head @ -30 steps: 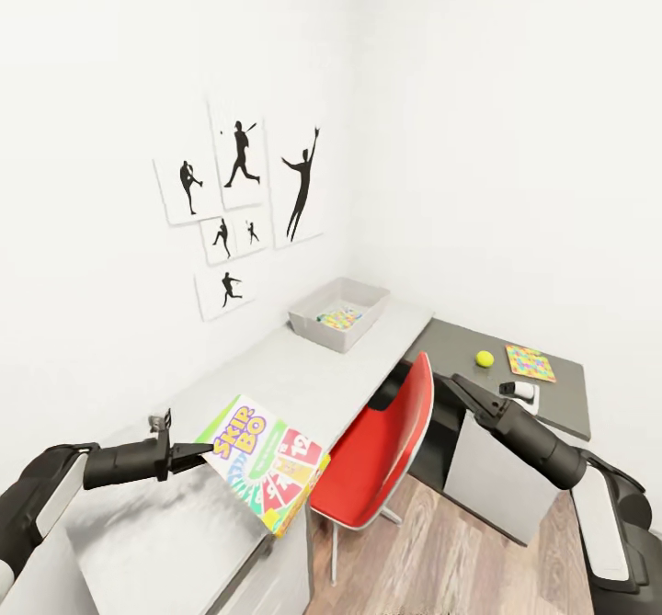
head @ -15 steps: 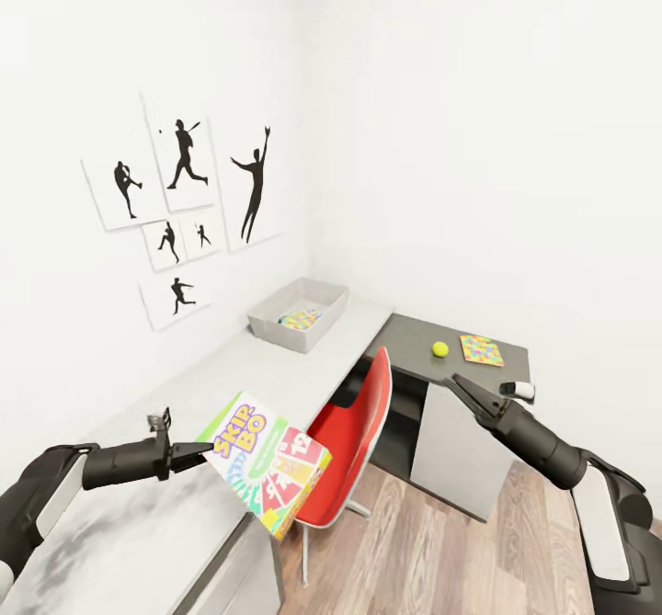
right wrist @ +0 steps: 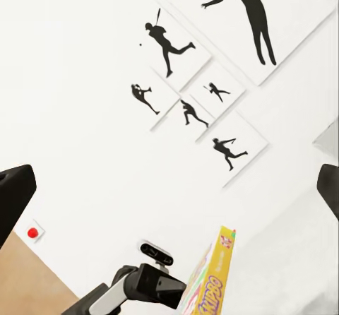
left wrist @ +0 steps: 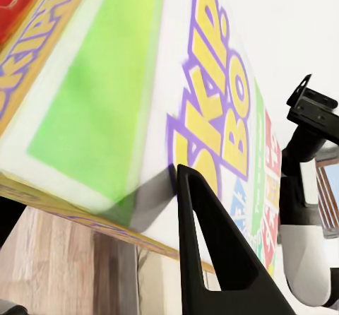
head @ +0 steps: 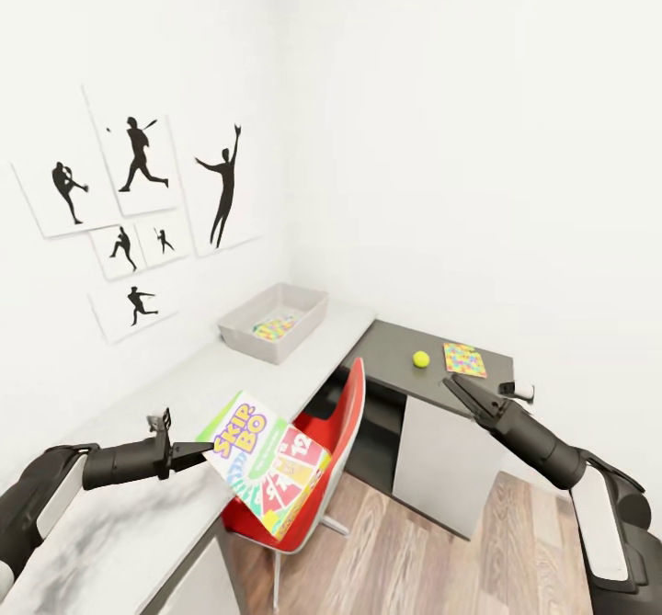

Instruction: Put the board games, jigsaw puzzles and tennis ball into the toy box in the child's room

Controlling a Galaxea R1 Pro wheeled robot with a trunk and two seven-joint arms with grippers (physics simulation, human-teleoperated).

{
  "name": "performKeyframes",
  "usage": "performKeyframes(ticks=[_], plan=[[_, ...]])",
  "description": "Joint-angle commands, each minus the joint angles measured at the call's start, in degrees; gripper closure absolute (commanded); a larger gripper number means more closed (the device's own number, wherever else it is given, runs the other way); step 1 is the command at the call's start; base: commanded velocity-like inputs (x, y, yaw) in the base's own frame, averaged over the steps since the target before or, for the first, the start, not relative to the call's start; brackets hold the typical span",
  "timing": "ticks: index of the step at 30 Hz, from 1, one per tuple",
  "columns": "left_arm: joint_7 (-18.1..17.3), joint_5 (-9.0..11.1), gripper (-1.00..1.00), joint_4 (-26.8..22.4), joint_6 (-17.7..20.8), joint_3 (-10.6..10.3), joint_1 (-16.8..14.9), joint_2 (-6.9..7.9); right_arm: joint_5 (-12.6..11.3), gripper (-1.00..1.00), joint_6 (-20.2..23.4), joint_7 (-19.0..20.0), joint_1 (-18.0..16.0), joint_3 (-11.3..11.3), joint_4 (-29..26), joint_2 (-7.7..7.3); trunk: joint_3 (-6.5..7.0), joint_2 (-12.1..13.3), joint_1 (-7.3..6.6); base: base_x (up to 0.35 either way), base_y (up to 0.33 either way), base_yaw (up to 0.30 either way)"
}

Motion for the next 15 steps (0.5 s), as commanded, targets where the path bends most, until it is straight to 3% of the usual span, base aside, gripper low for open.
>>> performKeyframes(ticks=[1,7,15], plan=[[-0.1,0.4,1.0,0.0,0.6,-0.1,-0.1,0.05,-0.1,-1.0,0.3,0.1,-0.1,0.0,0.0,0.01,-0.13,-0.1,0.06,0.235,-0.266,0.0],[-0.1,0.3,1.0,0.0,0.6,-0.1,-0.1,0.02,-0.1,-1.0,0.3,0.1,-0.1,0.0,-0.2,0.1,-0.13,-0.1,0.06,0.235,-0.265,0.04],[0.0,0.3,1.0,0.1,0.6,-0.1,-0.1,0.02,0.0,-1.0,0.3,0.0,-0.1,0.0,-0.2,0.0,-0.13,-0.1,0.06,0.236,-0.265,0.238]])
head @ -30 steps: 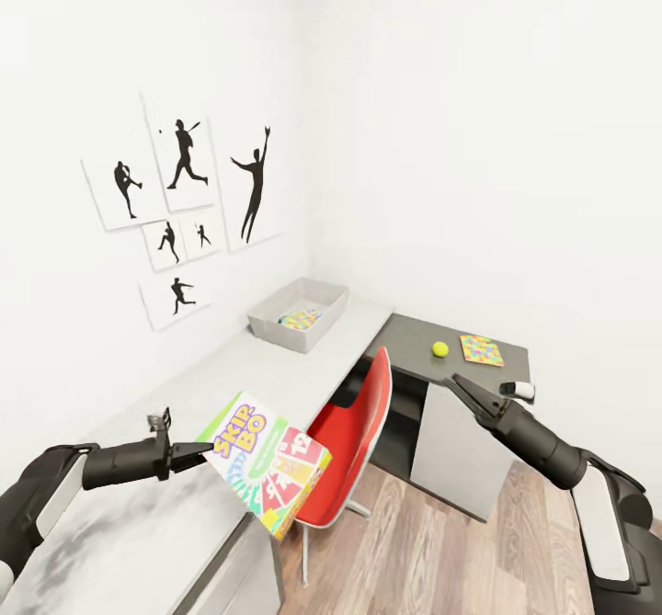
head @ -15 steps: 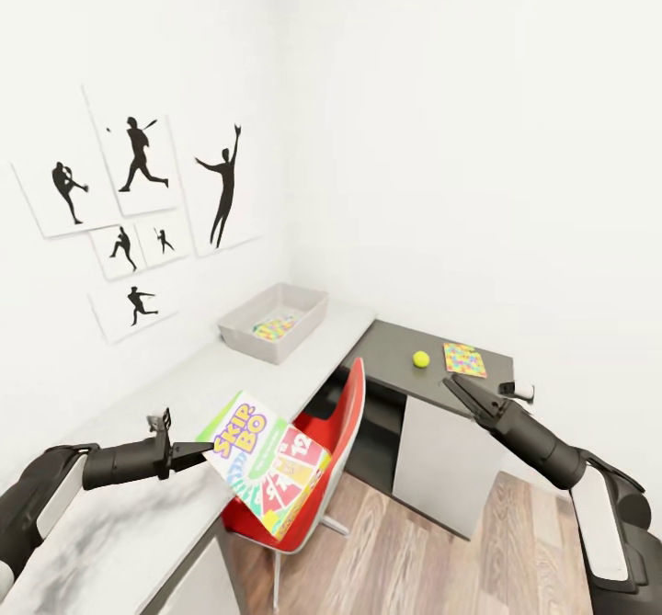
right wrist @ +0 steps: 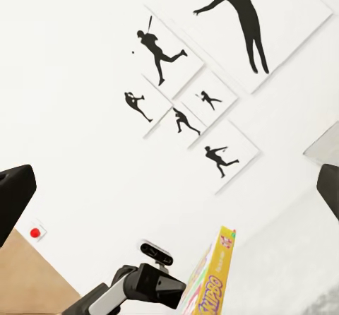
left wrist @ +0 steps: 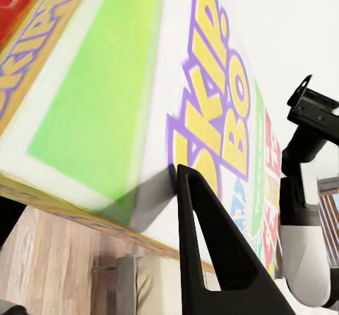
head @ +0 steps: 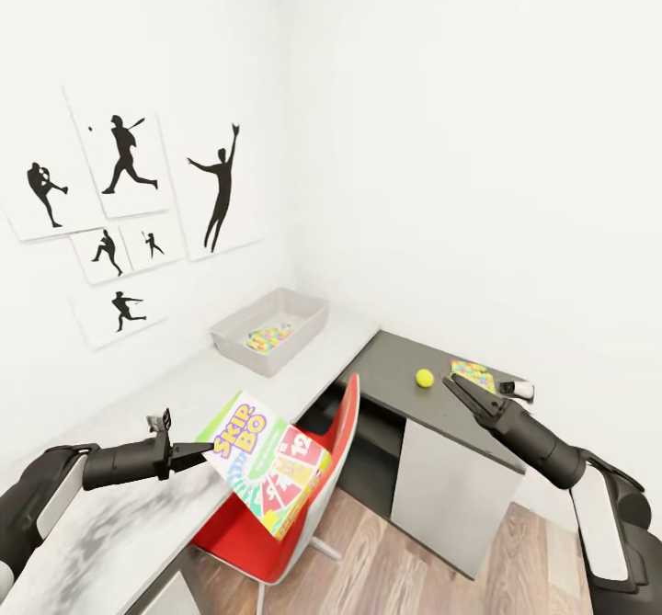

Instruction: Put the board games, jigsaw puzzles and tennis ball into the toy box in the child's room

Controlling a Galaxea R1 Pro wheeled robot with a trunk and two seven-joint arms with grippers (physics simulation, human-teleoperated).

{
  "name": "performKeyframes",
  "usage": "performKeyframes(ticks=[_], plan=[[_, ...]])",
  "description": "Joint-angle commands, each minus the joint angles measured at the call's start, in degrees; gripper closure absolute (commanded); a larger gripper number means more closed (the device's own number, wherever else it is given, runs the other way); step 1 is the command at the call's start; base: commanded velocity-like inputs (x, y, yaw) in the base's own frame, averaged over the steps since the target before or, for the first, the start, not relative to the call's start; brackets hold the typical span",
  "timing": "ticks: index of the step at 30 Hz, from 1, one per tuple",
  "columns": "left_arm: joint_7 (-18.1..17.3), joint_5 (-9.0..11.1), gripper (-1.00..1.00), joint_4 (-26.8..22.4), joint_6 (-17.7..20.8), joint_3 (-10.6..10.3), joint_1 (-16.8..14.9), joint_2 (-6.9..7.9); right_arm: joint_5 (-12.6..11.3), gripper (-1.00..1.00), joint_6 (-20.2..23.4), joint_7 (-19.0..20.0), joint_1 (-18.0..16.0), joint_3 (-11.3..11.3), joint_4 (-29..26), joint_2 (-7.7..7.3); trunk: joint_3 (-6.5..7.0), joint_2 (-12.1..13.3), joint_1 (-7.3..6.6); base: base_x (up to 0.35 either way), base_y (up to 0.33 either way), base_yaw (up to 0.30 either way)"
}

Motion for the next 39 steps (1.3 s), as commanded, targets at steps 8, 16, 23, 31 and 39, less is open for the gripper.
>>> performKeyframes(ticks=[8,16,23,31,39], plan=[[0.0,0.2,1.0,0.0,0.5,-0.1,-0.1,0.01,-0.1,-1.0,0.3,0.0,0.0,0.0,0.1,-0.01,-0.13,-0.1,0.06,0.236,-0.265,0.286],[0.0,0.2,1.0,0.0,0.5,-0.1,-0.1,-0.03,-0.1,-1.0,0.3,0.0,0.0,0.0,0.2,-0.11,-0.13,-0.1,0.06,0.236,-0.264,0.275],[-0.1,0.2,1.0,0.0,0.5,-0.1,-0.1,-0.03,-0.1,-1.0,0.3,0.0,0.0,0.0,0.2,-0.19,-0.13,-0.1,0.06,0.25,-0.159,0.267],[-0.1,0.2,1.0,0.0,0.5,-0.1,-0.1,0.02,-0.1,-1.0,0.3,0.0,0.0,0.0,0.2,-0.24,-0.13,-0.1,0.06,0.292,-0.012,0.264],[-0.1,0.2,1.0,0.0,0.5,-0.1,-0.1,0.0,-0.1,-1.0,0.3,0.0,0.0,0.0,0.2,-0.23,-0.13,-0.1,0.06,0.301,-0.023,0.259]])
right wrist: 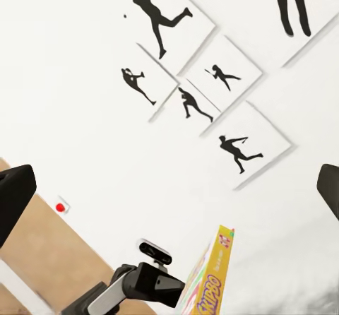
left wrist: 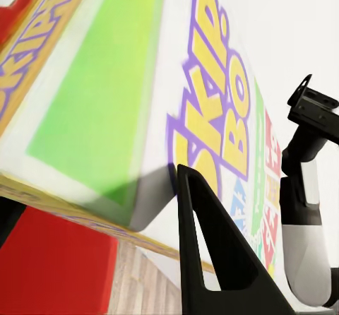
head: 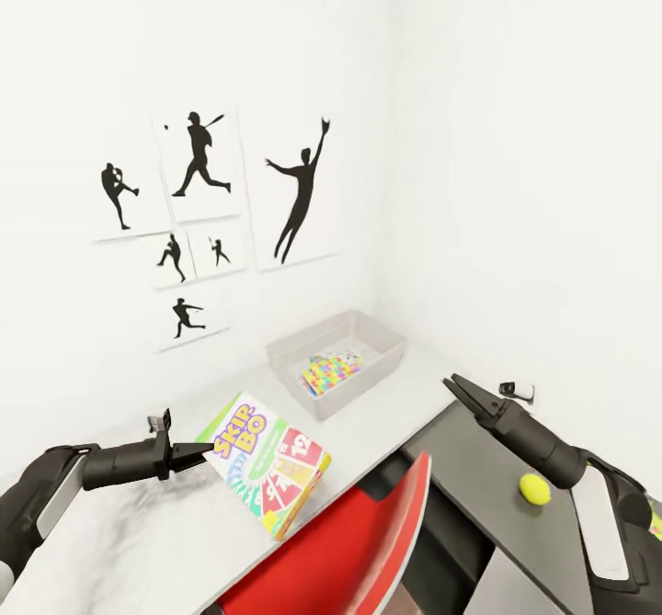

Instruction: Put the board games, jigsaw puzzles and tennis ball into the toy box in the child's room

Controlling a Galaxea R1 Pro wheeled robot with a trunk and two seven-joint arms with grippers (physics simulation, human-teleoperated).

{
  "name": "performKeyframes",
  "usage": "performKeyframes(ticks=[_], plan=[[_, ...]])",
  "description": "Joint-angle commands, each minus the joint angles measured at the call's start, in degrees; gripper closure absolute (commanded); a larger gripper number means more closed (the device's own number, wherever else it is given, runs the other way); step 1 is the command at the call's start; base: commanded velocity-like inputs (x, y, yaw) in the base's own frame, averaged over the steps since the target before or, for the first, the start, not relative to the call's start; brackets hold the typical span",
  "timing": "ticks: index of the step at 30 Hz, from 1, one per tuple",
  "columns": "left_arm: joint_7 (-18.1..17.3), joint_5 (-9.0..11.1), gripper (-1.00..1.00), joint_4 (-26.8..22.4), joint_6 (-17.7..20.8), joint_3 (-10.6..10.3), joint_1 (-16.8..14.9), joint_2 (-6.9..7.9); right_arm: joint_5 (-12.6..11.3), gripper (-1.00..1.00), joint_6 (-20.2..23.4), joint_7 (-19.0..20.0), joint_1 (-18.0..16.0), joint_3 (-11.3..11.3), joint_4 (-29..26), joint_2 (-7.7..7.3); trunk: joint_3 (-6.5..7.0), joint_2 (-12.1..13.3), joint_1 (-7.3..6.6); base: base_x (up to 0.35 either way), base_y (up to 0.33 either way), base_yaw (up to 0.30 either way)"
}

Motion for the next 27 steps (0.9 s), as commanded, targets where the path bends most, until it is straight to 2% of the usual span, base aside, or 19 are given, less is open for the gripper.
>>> performKeyframes(ticks=[1,13,18,27], plan=[[-0.1,0.4,1.0,0.0,0.6,-0.1,-0.1,-0.01,-0.1,-1.0,0.3,0.1,0.0,-0.1,0.0,-0.05,-0.13,-0.1,0.07,0.294,-0.108,0.256],[-0.1,0.4,1.0,0.0,0.6,-0.1,-0.1,0.02,-0.1,-1.0,0.3,0.1,0.0,-0.1,0.0,-0.12,-0.13,-0.1,0.07,0.263,-0.211,0.245],[-0.1,0.3,1.0,0.0,0.6,-0.1,-0.1,0.01,-0.1,-1.0,0.3,0.1,0.0,-0.1,0.0,-0.13,-0.13,-0.1,0.07,0.148,-0.22,0.078],[-0.2,0.3,1.0,0.0,-0.1,-0.1,-0.1,0.03,-0.2,-1.0,0.3,0.1,0.0,-0.1,0.0,-0.04,-0.13,-0.1,0.07,0.023,-0.032,0.009]])
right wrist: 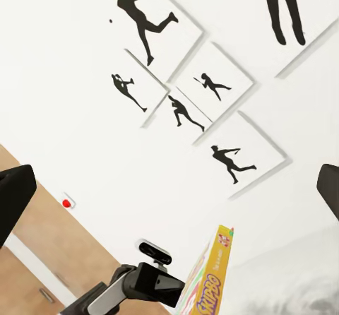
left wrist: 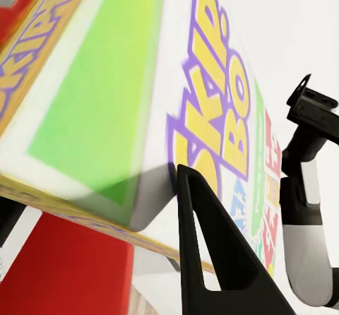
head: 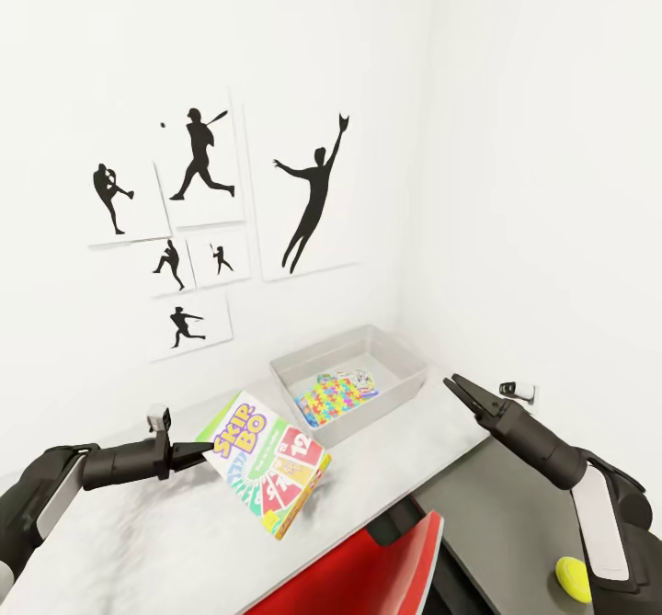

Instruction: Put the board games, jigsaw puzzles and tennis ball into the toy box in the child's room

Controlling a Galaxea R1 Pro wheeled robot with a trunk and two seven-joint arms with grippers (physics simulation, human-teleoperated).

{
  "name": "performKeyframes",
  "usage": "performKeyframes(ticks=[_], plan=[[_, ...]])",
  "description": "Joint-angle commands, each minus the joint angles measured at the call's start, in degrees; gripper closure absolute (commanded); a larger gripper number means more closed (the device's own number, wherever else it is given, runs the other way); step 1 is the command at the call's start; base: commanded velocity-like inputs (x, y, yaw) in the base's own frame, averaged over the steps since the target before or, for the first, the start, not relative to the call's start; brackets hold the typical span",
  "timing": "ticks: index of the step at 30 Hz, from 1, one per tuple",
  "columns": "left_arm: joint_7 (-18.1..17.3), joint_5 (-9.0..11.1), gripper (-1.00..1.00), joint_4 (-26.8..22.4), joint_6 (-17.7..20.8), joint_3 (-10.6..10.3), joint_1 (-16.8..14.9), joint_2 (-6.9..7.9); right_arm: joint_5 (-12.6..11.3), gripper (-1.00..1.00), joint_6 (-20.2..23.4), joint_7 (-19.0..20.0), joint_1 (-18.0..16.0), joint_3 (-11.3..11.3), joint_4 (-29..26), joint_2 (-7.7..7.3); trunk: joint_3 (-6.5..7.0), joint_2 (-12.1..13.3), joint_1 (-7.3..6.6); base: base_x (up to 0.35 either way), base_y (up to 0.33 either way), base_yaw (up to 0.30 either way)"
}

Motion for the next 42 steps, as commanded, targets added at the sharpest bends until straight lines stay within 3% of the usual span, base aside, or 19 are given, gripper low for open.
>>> performKeyframes(ticks=[1,10,29,42], plan=[[-0.1,0.2,1.0,0.0,0.4,-0.1,-0.1,0.03,-0.1,-1.0,0.2,0.1,-0.1,0.0,0.0,-0.03,-0.14,-0.1,0.04,0.071,-0.003,0.001],[-0.2,0.3,1.0,0.0,0.2,-0.1,0.0,0.02,-0.2,-1.0,-2.8,0.0,-0.1,0.0,0.0,-0.09,-0.14,-0.1,0.04,0.087,-0.022,0.0],[-0.1,0.3,1.0,0.1,0.2,-0.1,0.0,0.01,-0.1,-1.0,-3.0,0.1,-0.1,0.1,0.0,-0.08,-0.14,-0.1,0.04,0.053,-0.028,0.006],[-0.1,0.3,1.0,0.1,0.2,-0.1,0.0,0.0,-0.1,-1.0,-3.0,0.1,-0.1,0.1,0.0,-0.09,-0.07,-0.1,0.04,0.009,-0.004,0.127]])
